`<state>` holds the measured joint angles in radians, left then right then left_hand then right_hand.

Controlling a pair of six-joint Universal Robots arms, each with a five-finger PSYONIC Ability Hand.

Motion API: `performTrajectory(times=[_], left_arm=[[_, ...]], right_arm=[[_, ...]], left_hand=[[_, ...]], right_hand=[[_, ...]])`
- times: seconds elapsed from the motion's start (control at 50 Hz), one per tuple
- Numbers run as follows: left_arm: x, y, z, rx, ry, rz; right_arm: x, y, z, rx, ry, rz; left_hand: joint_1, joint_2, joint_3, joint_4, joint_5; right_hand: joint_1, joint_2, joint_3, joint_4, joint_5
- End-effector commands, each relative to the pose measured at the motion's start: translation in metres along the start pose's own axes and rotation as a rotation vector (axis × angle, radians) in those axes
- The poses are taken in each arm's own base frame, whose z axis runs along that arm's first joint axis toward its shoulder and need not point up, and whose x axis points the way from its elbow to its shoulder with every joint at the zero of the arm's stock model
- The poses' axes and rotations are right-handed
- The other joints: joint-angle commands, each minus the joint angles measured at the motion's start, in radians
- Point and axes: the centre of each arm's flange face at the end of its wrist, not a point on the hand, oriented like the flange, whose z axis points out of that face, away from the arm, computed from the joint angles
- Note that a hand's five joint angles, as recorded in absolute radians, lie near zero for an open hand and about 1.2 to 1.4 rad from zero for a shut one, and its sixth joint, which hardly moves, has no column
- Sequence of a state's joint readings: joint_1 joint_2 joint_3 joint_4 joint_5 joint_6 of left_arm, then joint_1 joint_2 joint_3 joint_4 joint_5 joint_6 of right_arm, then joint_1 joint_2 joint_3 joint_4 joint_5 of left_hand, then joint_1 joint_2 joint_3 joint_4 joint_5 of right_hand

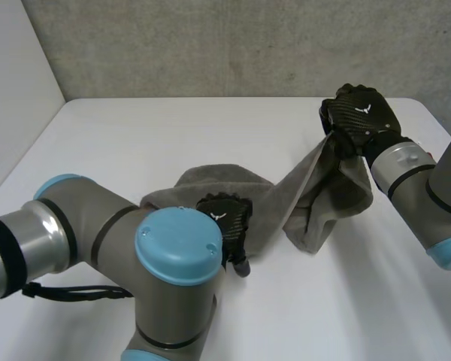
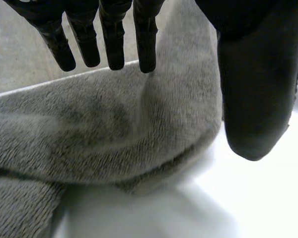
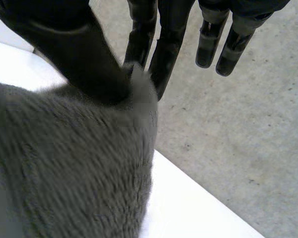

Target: Fold the towel.

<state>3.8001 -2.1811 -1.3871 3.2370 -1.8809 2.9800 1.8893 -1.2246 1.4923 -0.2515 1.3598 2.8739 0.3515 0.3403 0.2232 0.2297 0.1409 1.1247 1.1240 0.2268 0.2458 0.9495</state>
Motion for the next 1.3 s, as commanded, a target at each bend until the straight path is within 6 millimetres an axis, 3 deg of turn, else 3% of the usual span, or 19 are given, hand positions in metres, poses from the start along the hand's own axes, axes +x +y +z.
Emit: performTrajectory(times=[0.02,0.1,0.28,0.42,0.56,0.6,0.72,0.9,1.12,1.18,1.2,1.22,1.26,1.3], left_arm=[[0.005,-0.002,0.008,0.055,0.012,-0.008],[0.003,0.001,0.010,0.059,-0.007,-0.007],[-0.006,0.001,0.006,0.047,-0.057,0.020],[-0.005,-0.007,-0.003,0.065,-0.050,0.038],[-0.015,-0.012,0.003,0.072,-0.080,0.082],[-0.040,-0.019,0.017,0.067,-0.146,0.123],[-0.070,-0.024,0.036,0.051,-0.184,0.191],[-0.073,-0.016,0.048,0.023,-0.061,0.199],[-0.074,0.014,0.060,-0.055,-0.048,0.284],[-0.077,0.015,0.063,-0.060,-0.054,0.317],[-0.079,0.016,0.064,-0.062,-0.056,0.325],[-0.079,0.016,0.064,-0.062,-0.056,0.325],[-0.080,0.015,0.064,-0.063,-0.057,0.332],[-0.079,0.014,0.063,-0.063,-0.057,0.334]], right_arm=[[-0.007,0.003,-0.008,-0.015,-0.026,-0.002],[-0.007,0.002,-0.016,-0.018,-0.037,-0.014],[-0.026,0.009,-0.046,-0.050,-0.204,-0.224],[-0.037,0.020,-0.056,-0.122,-0.305,-0.338],[-0.036,0.028,-0.053,-0.150,-0.312,-0.347],[-0.037,0.035,-0.051,-0.175,-0.308,-0.330],[-0.037,0.049,-0.047,-0.235,-0.291,-0.219],[-0.038,0.065,-0.037,-0.273,-0.287,-0.192],[-0.031,0.076,-0.027,-0.315,-0.229,-0.253],[-0.026,0.077,-0.027,-0.326,-0.224,-0.282],[-0.025,0.078,-0.028,-0.329,-0.226,-0.295],[-0.025,0.078,-0.028,-0.329,-0.226,-0.295],[-0.026,0.078,-0.029,-0.342,-0.237,-0.312],[-0.027,0.078,-0.032,-0.355,-0.257,-0.314]], left_hand=[[-0.071,-0.059,-0.049,-0.055,-0.034],[-0.068,-0.056,-0.049,-0.055,-0.032],[-0.053,-0.042,-0.049,-0.055,-0.017],[-0.044,-0.033,-0.049,-0.055,-0.008],[-0.041,-0.030,-0.049,-0.055,-0.005],[-0.041,-0.030,-0.049,-0.055,-0.005],[-0.032,-0.021,-0.049,-0.055,0.004],[-0.015,-0.003,-0.049,-0.055,0.021],[0.000,0.011,-0.049,-0.055,0.036],[0.103,0.114,-0.049,-0.055,0.139],[0.277,0.288,-0.049,-0.055,0.313],[0.279,0.290,-0.049,-0.055,0.315],[0.715,0.726,-0.049,-0.055,0.751],[0.780,0.792,-0.049,-0.055,0.816]], right_hand=[[-0.787,-0.787,-0.052,-0.071,-0.787],[-0.948,-0.947,-0.052,-0.071,-0.947],[-0.925,-0.925,-0.052,-0.071,-0.925],[-0.858,-0.857,-0.052,-0.071,-0.857],[-0.761,-0.760,-0.052,-0.071,-0.760],[-0.749,-0.748,-0.052,-0.071,-0.748],[-0.620,-0.619,-0.052,-0.071,-0.619],[-0.585,-0.584,-0.052,-0.071,-0.584],[-0.426,-0.425,-0.052,-0.071,-0.425],[-0.276,-0.276,-0.052,-0.071,-0.276],[-0.134,-0.133,-0.052,-0.071,-0.133],[-0.133,-0.132,-0.052,-0.071,-0.132],[0.183,0.184,-0.052,-0.071,0.184],[0.271,0.271,-0.052,-0.071,0.271]])
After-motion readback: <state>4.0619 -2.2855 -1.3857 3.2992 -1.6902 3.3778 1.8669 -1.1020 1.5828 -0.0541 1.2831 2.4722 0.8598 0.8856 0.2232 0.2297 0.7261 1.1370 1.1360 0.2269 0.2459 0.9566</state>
